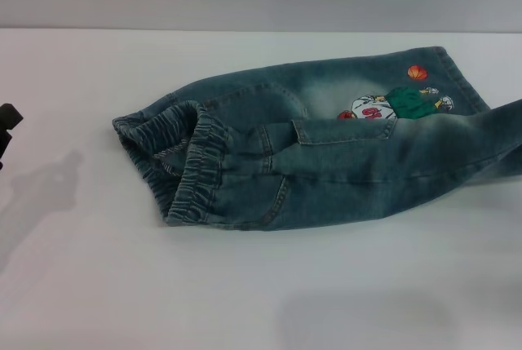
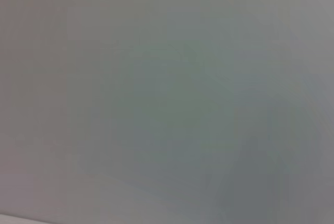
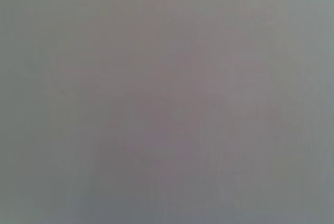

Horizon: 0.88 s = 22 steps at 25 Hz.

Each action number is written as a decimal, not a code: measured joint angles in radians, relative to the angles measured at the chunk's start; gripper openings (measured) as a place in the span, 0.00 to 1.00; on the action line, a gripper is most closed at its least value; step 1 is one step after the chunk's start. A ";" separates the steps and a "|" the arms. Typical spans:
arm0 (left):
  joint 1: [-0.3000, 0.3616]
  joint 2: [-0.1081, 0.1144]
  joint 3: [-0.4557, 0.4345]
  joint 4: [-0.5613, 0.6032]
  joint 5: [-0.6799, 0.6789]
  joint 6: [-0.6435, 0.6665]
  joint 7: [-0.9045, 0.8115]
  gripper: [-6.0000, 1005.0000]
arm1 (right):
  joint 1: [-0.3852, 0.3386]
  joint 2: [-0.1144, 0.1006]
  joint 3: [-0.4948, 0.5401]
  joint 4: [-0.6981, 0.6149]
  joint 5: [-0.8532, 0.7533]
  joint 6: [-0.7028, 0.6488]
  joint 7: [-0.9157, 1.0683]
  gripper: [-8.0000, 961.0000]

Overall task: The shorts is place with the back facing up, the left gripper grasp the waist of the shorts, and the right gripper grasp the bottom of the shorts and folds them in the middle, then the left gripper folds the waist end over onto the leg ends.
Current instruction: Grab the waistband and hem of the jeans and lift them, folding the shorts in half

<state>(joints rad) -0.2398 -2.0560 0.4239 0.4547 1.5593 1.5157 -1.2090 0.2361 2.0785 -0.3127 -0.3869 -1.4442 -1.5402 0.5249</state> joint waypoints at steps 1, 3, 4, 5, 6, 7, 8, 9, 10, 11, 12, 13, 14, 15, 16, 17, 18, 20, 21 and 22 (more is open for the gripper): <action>-0.001 0.000 0.003 0.001 0.002 0.000 -0.002 0.01 | 0.002 0.000 0.000 0.001 0.000 0.002 0.000 0.01; -0.009 0.002 0.018 0.007 0.010 0.001 -0.019 0.01 | 0.008 0.000 -0.001 0.008 0.000 0.005 -0.001 0.01; -0.019 0.006 0.044 0.019 0.020 0.001 -0.047 0.01 | 0.011 -0.001 -0.001 0.014 0.000 0.007 -0.003 0.01; -0.019 0.006 0.044 0.019 0.020 0.001 -0.047 0.01 | 0.014 -0.002 -0.001 0.019 0.000 0.010 -0.006 0.01; -0.027 0.008 0.068 0.033 0.029 0.000 -0.072 0.01 | 0.017 -0.002 -0.002 0.022 0.000 0.013 -0.008 0.01; -0.032 0.009 0.082 0.044 0.038 -0.002 -0.093 0.00 | 0.020 -0.002 -0.003 0.023 0.000 0.019 -0.010 0.01; -0.042 0.012 0.102 0.067 0.059 -0.003 -0.129 0.01 | 0.022 -0.002 -0.005 0.024 -0.001 0.024 -0.011 0.01; -0.048 0.014 0.110 0.077 0.071 -0.003 -0.149 0.01 | 0.024 -0.002 -0.006 0.024 -0.002 0.027 -0.011 0.01; -0.057 0.018 0.122 0.092 0.096 -0.001 -0.181 0.01 | 0.026 -0.002 -0.007 0.024 -0.002 0.030 -0.011 0.01; -0.069 0.026 0.134 0.108 0.122 0.003 -0.217 0.01 | 0.027 -0.002 -0.008 0.025 -0.002 0.033 -0.011 0.01; -0.082 0.036 0.148 0.119 0.152 0.012 -0.255 0.01 | 0.029 -0.001 -0.009 0.025 -0.002 0.035 -0.011 0.01; -0.087 0.039 0.153 0.124 0.165 0.016 -0.270 0.01 | 0.029 -0.001 -0.009 0.025 -0.002 0.035 -0.011 0.01; -0.098 0.046 0.161 0.131 0.190 0.028 -0.301 0.01 | 0.029 -0.001 -0.009 0.025 -0.002 0.037 -0.011 0.01; -0.105 0.050 0.164 0.135 0.206 0.037 -0.318 0.01 | 0.030 -0.001 -0.009 0.025 -0.002 0.038 -0.011 0.01; -0.105 0.050 0.164 0.135 0.206 0.037 -0.318 0.01 | 0.032 -0.001 -0.009 0.025 -0.002 0.041 -0.011 0.01; -0.124 0.057 0.166 0.142 0.248 0.064 -0.360 0.01 | 0.033 -0.001 -0.009 0.025 -0.002 0.043 -0.011 0.01; -0.130 0.057 0.166 0.148 0.265 0.073 -0.379 0.04 | 0.035 -0.001 -0.009 0.025 -0.002 0.046 -0.011 0.01; -0.133 0.057 0.166 0.152 0.272 0.075 -0.388 0.08 | 0.038 -0.001 -0.008 0.025 -0.002 0.050 -0.011 0.01; -0.133 0.057 0.166 0.152 0.272 0.075 -0.388 0.11 | 0.040 -0.001 -0.008 0.025 -0.002 0.054 -0.011 0.01; -0.147 0.051 0.167 0.165 0.318 0.078 -0.440 0.13 | 0.043 -0.002 -0.009 0.025 -0.002 0.058 -0.011 0.01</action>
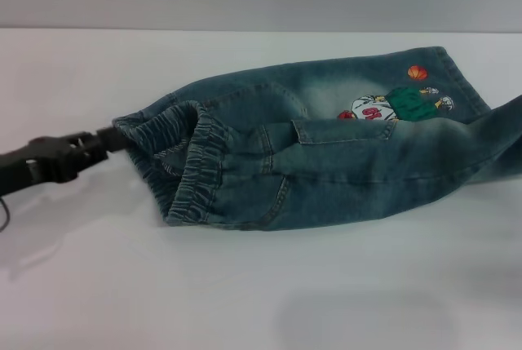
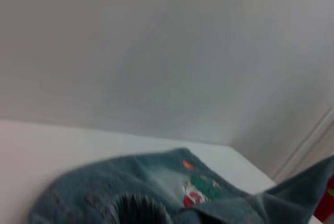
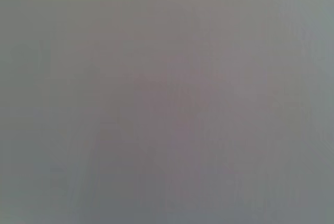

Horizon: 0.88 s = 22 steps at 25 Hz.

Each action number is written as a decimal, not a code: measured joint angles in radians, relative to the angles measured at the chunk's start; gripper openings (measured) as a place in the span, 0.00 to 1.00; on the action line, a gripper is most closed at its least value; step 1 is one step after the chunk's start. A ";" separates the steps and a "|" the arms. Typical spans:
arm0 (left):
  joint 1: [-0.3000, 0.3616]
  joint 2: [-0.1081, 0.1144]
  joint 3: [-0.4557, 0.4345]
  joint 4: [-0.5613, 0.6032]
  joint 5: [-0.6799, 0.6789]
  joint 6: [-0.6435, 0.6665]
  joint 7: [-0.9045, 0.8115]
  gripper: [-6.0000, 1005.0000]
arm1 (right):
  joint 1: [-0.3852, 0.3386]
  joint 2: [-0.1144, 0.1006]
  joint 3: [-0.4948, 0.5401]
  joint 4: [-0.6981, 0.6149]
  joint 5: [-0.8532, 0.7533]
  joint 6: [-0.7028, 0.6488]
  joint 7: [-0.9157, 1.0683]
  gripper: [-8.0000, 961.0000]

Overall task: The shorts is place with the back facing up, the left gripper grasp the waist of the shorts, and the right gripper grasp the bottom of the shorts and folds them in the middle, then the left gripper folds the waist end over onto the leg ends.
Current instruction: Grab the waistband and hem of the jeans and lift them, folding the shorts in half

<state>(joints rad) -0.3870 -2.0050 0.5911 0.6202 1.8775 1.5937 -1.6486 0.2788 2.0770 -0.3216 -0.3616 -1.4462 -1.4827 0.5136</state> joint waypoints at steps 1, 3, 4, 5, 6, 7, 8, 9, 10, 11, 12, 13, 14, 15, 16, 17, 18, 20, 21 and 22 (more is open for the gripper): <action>-0.006 -0.002 0.000 0.000 0.016 -0.002 -0.015 0.16 | 0.003 0.000 0.000 0.001 -0.001 0.006 0.000 0.01; -0.025 -0.007 0.001 -0.003 0.056 -0.011 -0.051 0.23 | 0.009 -0.001 -0.001 0.009 -0.003 0.013 -0.003 0.01; -0.037 -0.012 0.001 -0.004 0.086 -0.023 -0.077 0.27 | 0.013 -0.001 -0.001 0.017 -0.003 0.016 -0.011 0.01; -0.041 -0.015 0.001 -0.003 0.095 -0.029 -0.084 0.32 | 0.017 -0.002 -0.001 0.028 -0.003 0.017 -0.025 0.01; -0.053 -0.028 0.001 0.002 0.126 -0.061 -0.111 0.37 | 0.024 -0.003 -0.001 0.043 -0.003 0.017 -0.053 0.01; -0.057 -0.033 0.001 0.004 0.136 -0.075 -0.120 0.37 | 0.028 -0.003 -0.001 0.048 -0.003 0.018 -0.066 0.01; -0.062 -0.037 0.001 0.004 0.143 -0.089 -0.127 0.38 | 0.031 -0.002 -0.001 0.052 -0.004 0.020 -0.073 0.01; -0.062 -0.037 0.001 0.004 0.143 -0.089 -0.127 0.38 | 0.031 -0.002 -0.001 0.052 -0.004 0.020 -0.073 0.01; -0.065 -0.041 0.001 0.004 0.147 -0.100 -0.132 0.39 | 0.034 -0.002 -0.001 0.057 -0.005 0.023 -0.077 0.01; -0.069 -0.043 0.001 0.004 0.149 -0.107 -0.135 0.39 | 0.036 -0.002 -0.001 0.063 -0.006 0.026 -0.078 0.01; -0.072 -0.046 0.004 0.004 0.150 -0.115 -0.140 0.40 | 0.039 -0.002 -0.002 0.067 -0.006 0.030 -0.078 0.01; -0.076 -0.048 0.010 0.003 0.151 -0.126 -0.147 0.41 | 0.040 -0.003 -0.002 0.070 -0.006 0.033 -0.078 0.01; -0.079 -0.049 0.018 0.002 0.151 -0.136 -0.155 0.41 | 0.041 -0.003 -0.002 0.071 -0.006 0.035 -0.079 0.01; -0.083 -0.049 0.029 0.001 0.151 -0.150 -0.167 0.42 | 0.042 -0.003 -0.002 0.071 -0.007 0.037 -0.079 0.01; -0.087 -0.050 0.046 -0.001 0.151 -0.169 -0.180 0.42 | 0.042 -0.003 -0.002 0.071 -0.007 0.037 -0.079 0.01; -0.092 -0.050 0.070 -0.001 0.151 -0.187 -0.195 0.42 | 0.042 -0.003 -0.002 0.071 -0.007 0.038 -0.079 0.01; -0.095 -0.050 0.088 -0.001 0.151 -0.200 -0.206 0.42 | 0.042 -0.003 -0.002 0.070 -0.007 0.038 -0.079 0.01; -0.105 -0.050 0.129 0.000 0.152 -0.219 -0.230 0.42 | 0.042 -0.003 0.000 0.070 -0.007 0.039 -0.079 0.01; -0.109 -0.050 0.143 0.001 0.152 -0.225 -0.238 0.42 | 0.042 -0.004 0.001 0.070 -0.007 0.040 -0.079 0.01; -0.116 -0.051 0.162 0.003 0.152 -0.233 -0.249 0.42 | 0.042 -0.004 0.001 0.070 -0.007 0.040 -0.080 0.01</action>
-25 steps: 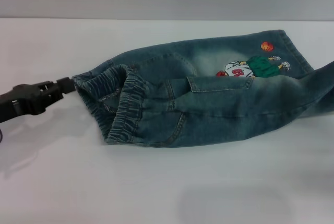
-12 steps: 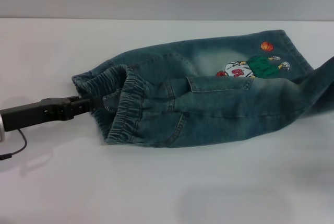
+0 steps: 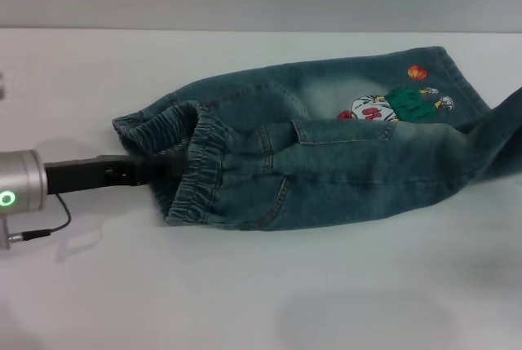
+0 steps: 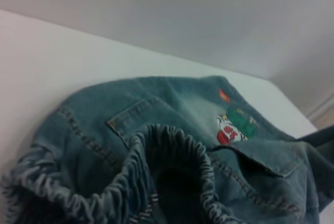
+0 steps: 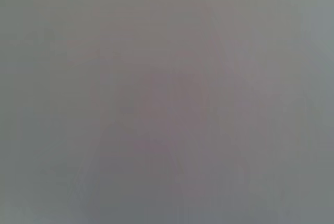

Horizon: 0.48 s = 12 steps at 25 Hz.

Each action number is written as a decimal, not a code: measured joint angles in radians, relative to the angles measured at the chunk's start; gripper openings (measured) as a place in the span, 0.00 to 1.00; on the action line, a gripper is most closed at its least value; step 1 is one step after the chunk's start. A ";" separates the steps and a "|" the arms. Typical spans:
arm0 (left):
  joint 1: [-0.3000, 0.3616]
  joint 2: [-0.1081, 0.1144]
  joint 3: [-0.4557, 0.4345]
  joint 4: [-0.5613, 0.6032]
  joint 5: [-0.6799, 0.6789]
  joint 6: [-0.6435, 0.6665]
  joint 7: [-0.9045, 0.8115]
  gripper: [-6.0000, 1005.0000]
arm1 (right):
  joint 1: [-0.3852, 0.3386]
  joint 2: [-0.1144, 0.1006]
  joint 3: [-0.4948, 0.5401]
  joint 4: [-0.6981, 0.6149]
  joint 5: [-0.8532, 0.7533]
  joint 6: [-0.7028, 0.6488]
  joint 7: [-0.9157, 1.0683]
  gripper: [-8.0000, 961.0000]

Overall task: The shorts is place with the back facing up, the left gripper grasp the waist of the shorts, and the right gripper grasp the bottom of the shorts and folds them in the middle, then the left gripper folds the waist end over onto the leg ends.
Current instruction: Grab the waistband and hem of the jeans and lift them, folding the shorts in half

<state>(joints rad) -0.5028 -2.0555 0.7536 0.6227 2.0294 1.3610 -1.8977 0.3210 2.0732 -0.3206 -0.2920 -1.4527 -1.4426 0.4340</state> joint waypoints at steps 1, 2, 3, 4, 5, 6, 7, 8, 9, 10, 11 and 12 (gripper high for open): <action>-0.005 0.000 0.010 0.000 0.000 -0.005 -0.007 0.42 | 0.000 0.000 0.001 0.000 0.000 0.001 -0.001 0.01; -0.009 0.000 0.018 0.001 0.000 -0.009 -0.011 0.41 | 0.000 -0.001 0.001 0.000 0.000 0.004 -0.005 0.01; -0.015 -0.001 0.022 0.000 0.000 -0.013 -0.014 0.41 | 0.000 -0.001 -0.001 0.001 0.001 0.007 -0.011 0.01; -0.019 -0.001 0.024 0.000 0.000 -0.016 -0.017 0.41 | 0.001 0.000 -0.003 0.003 0.003 0.017 -0.023 0.01; -0.025 -0.002 0.025 0.000 0.000 -0.017 -0.020 0.41 | 0.001 0.000 -0.003 0.003 0.003 0.017 -0.023 0.01; -0.027 -0.002 0.025 0.000 0.000 -0.017 -0.021 0.41 | 0.002 0.000 -0.004 0.004 0.003 0.020 -0.026 0.01; -0.031 -0.002 0.025 0.000 0.000 -0.017 -0.024 0.41 | 0.002 0.001 -0.004 0.004 0.004 0.021 -0.026 0.01; -0.033 -0.002 0.025 0.000 0.000 -0.018 -0.025 0.41 | 0.002 0.001 -0.004 0.005 0.004 0.022 -0.027 0.01; -0.036 -0.002 0.026 0.001 0.000 -0.018 -0.026 0.41 | 0.003 0.001 -0.004 0.005 0.004 0.023 -0.027 0.01; -0.038 -0.002 0.026 0.001 0.000 -0.020 -0.028 0.41 | 0.003 0.001 -0.004 0.005 0.004 0.023 -0.027 0.01; -0.041 -0.002 0.028 0.001 0.000 -0.024 -0.030 0.41 | 0.004 0.001 -0.003 0.005 0.004 0.023 -0.027 0.01; -0.043 -0.002 0.029 0.002 0.000 -0.027 -0.032 0.41 | 0.004 0.001 -0.003 0.005 0.004 0.023 -0.027 0.01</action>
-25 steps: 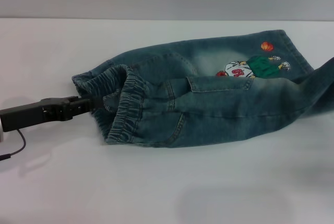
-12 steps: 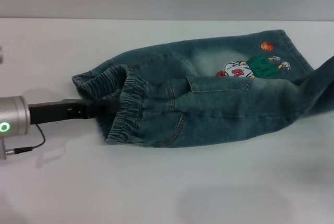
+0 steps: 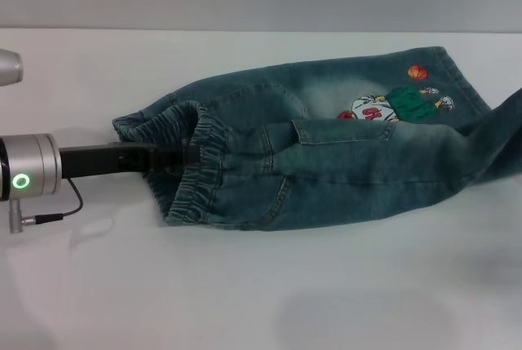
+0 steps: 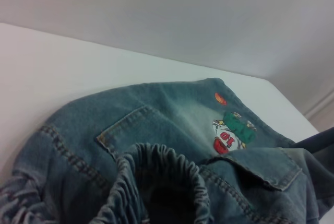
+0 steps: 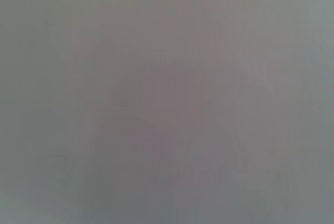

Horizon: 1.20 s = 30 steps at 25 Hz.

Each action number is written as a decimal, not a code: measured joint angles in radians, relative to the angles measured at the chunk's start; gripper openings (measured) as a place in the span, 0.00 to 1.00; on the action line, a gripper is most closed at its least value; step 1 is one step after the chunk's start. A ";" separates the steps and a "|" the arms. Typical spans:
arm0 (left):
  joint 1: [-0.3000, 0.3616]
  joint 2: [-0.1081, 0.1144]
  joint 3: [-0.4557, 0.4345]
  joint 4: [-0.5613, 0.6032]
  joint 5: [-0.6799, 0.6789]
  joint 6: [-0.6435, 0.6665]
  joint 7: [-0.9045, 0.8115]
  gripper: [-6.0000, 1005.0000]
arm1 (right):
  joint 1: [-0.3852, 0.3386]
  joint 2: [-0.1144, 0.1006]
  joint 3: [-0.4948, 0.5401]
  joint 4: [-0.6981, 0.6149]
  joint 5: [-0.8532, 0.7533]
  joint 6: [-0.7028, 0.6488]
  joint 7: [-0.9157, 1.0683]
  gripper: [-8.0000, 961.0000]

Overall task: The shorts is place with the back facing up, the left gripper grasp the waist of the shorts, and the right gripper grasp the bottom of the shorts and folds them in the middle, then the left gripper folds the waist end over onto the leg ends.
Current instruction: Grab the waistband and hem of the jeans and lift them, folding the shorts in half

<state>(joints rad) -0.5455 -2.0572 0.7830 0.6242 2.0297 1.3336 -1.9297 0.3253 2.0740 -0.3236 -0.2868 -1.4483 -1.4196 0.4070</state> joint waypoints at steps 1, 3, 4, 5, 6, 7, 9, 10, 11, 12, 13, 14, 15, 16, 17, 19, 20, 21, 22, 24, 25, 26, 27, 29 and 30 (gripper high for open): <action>-0.002 0.000 0.005 0.000 0.000 -0.007 -0.003 0.41 | 0.000 0.000 0.001 0.000 0.000 0.000 0.000 0.01; -0.004 0.001 0.020 0.000 0.000 -0.022 -0.011 0.41 | 0.001 0.000 0.003 0.000 0.001 0.000 0.000 0.01; -0.005 0.001 0.028 0.000 0.000 -0.030 -0.016 0.41 | 0.001 0.000 0.004 0.000 0.001 0.000 0.000 0.01; -0.006 0.001 0.036 0.001 0.000 -0.036 -0.021 0.41 | 0.002 0.000 0.005 0.000 0.001 0.000 0.000 0.01; -0.006 0.001 0.042 0.001 0.001 -0.043 -0.026 0.41 | 0.002 0.000 0.006 0.000 0.001 0.000 0.000 0.01; -0.007 0.002 0.045 0.001 0.004 -0.046 -0.029 0.41 | 0.002 0.000 0.006 0.000 0.001 0.000 0.000 0.01; -0.013 0.002 0.049 0.002 0.014 -0.051 -0.035 0.41 | 0.003 0.000 0.007 0.000 0.002 0.001 -0.001 0.01; -0.015 0.002 0.049 0.001 0.018 -0.051 -0.037 0.41 | 0.003 0.000 0.008 0.000 0.002 0.001 -0.001 0.01; -0.020 0.002 0.050 0.000 0.025 -0.050 -0.042 0.41 | 0.004 0.000 0.009 0.000 0.002 0.002 -0.001 0.01; -0.024 0.002 0.051 -0.001 0.034 -0.049 -0.048 0.41 | 0.004 -0.001 0.009 0.000 0.002 0.003 -0.001 0.01; -0.027 0.001 0.051 -0.002 0.040 -0.049 -0.051 0.41 | 0.004 -0.001 0.009 0.000 0.002 0.003 -0.001 0.01; -0.030 0.001 0.054 -0.003 0.043 -0.049 -0.053 0.41 | 0.004 -0.001 0.010 0.000 0.002 0.005 -0.001 0.01; -0.033 0.001 0.056 -0.003 0.045 -0.048 -0.056 0.41 | 0.005 -0.001 0.010 0.000 0.002 0.007 -0.001 0.01; -0.034 0.001 0.058 -0.004 0.046 -0.048 -0.057 0.41 | 0.005 -0.001 0.010 0.000 0.002 0.010 -0.001 0.01; -0.036 0.001 0.060 -0.005 0.046 -0.048 -0.058 0.41 | 0.005 -0.001 0.010 0.000 0.002 0.012 -0.001 0.01; -0.040 0.001 0.063 -0.007 0.046 -0.046 -0.060 0.41 | 0.006 -0.001 0.010 0.000 0.002 0.016 -0.001 0.01; -0.041 0.001 0.063 -0.008 0.046 -0.044 -0.060 0.41 | 0.006 -0.001 0.010 0.000 0.002 0.016 -0.001 0.01; -0.041 0.001 0.063 -0.009 0.046 -0.042 -0.060 0.41 | 0.006 -0.002 0.010 0.000 0.002 0.016 -0.001 0.01; -0.042 0.000 0.063 -0.009 0.047 -0.039 -0.060 0.41 | 0.006 -0.002 0.010 0.000 0.002 0.017 -0.001 0.01; -0.043 0.000 0.064 -0.010 0.047 -0.034 -0.060 0.40 | 0.006 -0.002 0.010 0.000 0.002 0.021 -0.001 0.01; -0.043 0.000 0.064 -0.010 0.047 -0.032 -0.060 0.40 | 0.006 -0.002 0.009 0.000 0.002 0.023 -0.001 0.01; -0.043 0.000 0.064 -0.010 0.047 -0.030 -0.060 0.40 | 0.006 -0.002 0.009 0.000 0.002 0.024 -0.001 0.01; -0.043 0.000 0.064 -0.011 0.047 -0.027 -0.060 0.40 | 0.006 -0.002 0.009 0.000 0.002 0.025 -0.001 0.01; -0.044 0.000 0.064 -0.011 0.047 -0.025 -0.060 0.39 | 0.006 -0.002 0.009 0.000 0.002 0.025 -0.001 0.01; -0.044 0.000 0.064 -0.011 0.047 -0.025 -0.060 0.39 | 0.006 -0.002 0.009 0.000 0.002 0.025 -0.001 0.01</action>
<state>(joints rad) -0.5890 -2.0571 0.8468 0.6135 2.0771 1.3089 -1.9896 0.3314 2.0724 -0.3144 -0.2868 -1.4464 -1.3941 0.4064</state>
